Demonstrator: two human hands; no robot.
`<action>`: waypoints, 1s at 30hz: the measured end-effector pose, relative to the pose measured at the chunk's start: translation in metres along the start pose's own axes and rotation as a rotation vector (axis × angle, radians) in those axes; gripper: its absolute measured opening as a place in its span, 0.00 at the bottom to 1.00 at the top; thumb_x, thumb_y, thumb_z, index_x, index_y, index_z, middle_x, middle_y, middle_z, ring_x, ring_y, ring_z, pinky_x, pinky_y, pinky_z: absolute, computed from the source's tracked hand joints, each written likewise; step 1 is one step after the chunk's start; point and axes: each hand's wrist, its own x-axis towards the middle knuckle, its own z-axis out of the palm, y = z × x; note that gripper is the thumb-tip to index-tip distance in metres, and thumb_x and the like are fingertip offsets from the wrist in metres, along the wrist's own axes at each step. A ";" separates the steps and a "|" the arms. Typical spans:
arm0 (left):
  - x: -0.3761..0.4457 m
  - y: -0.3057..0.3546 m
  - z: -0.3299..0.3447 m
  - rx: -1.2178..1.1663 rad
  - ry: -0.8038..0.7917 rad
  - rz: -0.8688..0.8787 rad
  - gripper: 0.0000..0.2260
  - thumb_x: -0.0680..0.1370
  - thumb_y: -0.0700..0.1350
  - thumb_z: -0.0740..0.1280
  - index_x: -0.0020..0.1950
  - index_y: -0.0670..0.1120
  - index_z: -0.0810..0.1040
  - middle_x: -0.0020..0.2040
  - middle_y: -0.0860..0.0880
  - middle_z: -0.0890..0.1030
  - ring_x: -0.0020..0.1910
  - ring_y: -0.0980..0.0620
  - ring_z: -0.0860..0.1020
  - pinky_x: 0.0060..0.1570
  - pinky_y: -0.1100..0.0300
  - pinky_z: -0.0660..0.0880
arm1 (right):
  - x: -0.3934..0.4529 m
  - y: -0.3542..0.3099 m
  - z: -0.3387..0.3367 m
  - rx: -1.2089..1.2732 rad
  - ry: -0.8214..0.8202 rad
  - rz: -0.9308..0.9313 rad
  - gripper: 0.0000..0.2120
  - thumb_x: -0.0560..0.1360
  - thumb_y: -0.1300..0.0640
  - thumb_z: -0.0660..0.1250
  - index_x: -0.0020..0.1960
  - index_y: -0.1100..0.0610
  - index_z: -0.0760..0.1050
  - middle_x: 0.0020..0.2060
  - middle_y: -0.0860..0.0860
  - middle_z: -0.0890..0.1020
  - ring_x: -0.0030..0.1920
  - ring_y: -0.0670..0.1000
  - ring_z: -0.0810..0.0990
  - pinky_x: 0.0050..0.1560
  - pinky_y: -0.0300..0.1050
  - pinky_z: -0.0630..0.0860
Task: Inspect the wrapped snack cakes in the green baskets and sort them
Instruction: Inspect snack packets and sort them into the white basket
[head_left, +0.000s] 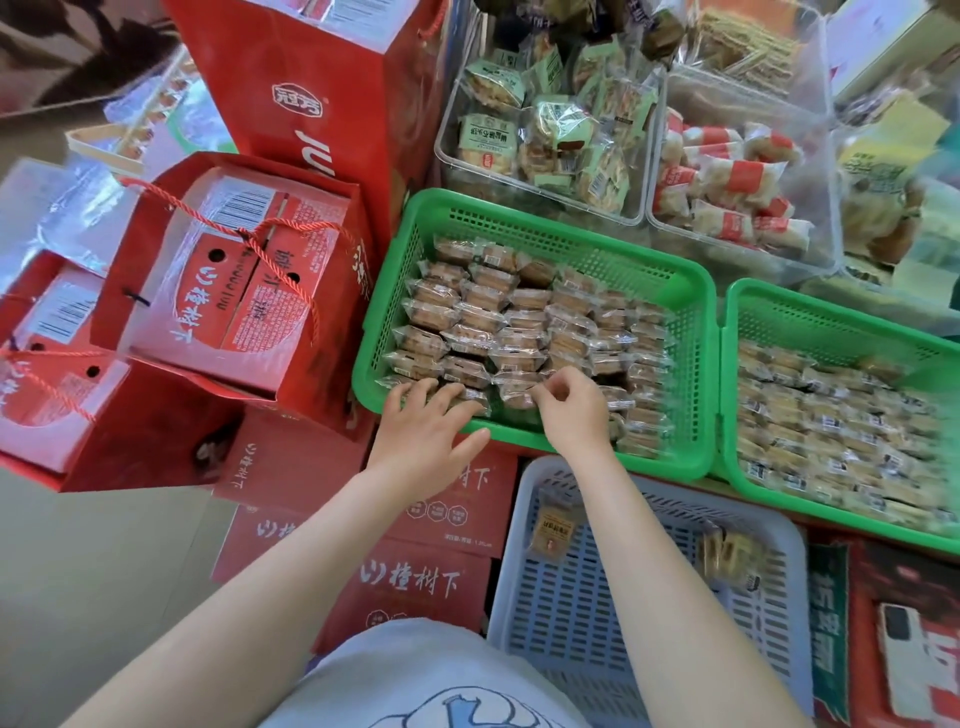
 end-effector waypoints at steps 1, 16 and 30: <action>0.000 0.000 0.000 -0.001 0.001 -0.001 0.24 0.83 0.64 0.49 0.77 0.60 0.65 0.81 0.54 0.60 0.80 0.46 0.53 0.76 0.45 0.46 | -0.003 0.001 -0.006 0.040 0.005 -0.004 0.10 0.80 0.56 0.66 0.47 0.63 0.75 0.42 0.55 0.78 0.39 0.51 0.73 0.36 0.41 0.68; -0.053 0.055 -0.058 -1.641 -0.041 -0.151 0.14 0.77 0.43 0.72 0.63 0.46 0.80 0.56 0.43 0.84 0.50 0.48 0.85 0.42 0.55 0.82 | -0.099 -0.018 -0.060 1.109 -0.197 0.220 0.07 0.84 0.63 0.56 0.55 0.59 0.72 0.40 0.56 0.84 0.35 0.52 0.81 0.32 0.44 0.78; -0.085 0.077 -0.067 -1.836 -0.121 -0.206 0.19 0.73 0.50 0.70 0.61 0.42 0.79 0.48 0.46 0.84 0.44 0.53 0.83 0.43 0.63 0.79 | -0.139 0.014 -0.075 1.225 -0.201 0.087 0.09 0.81 0.57 0.62 0.52 0.63 0.75 0.40 0.53 0.84 0.40 0.49 0.83 0.36 0.39 0.79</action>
